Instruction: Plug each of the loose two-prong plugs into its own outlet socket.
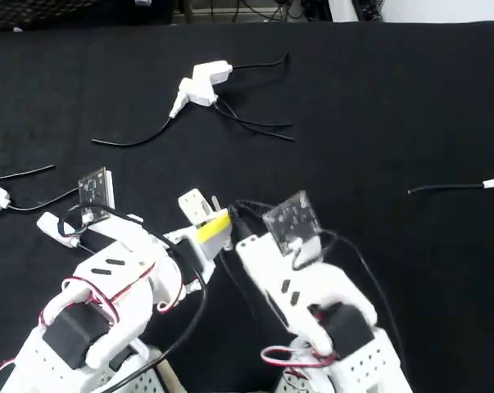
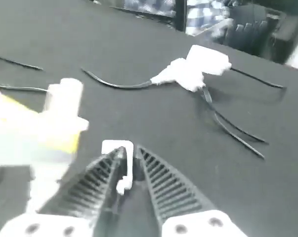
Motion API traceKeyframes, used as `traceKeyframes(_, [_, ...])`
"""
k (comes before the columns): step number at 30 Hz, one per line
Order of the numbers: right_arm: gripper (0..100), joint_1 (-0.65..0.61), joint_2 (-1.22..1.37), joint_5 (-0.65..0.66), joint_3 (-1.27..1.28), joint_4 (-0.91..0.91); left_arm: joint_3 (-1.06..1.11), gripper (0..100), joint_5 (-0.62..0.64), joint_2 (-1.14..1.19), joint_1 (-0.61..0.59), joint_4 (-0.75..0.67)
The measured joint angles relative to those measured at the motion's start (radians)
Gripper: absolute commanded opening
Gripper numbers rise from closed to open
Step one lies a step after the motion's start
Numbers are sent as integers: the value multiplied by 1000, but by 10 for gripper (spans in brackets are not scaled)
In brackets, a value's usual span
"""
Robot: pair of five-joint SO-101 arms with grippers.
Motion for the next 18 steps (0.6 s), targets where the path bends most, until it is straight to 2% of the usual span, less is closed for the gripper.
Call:
traceKeyframes(7, [12,-18,-68,0,6,72,0,30,0,0,3,2])
traceKeyframes(13, [12,-91,-74,87,-25,206,0,30,-43,0,40,72])
traceKeyframes(18, [12,-180,-78,160,-78,299,-20,30,-129,-9,61,141])
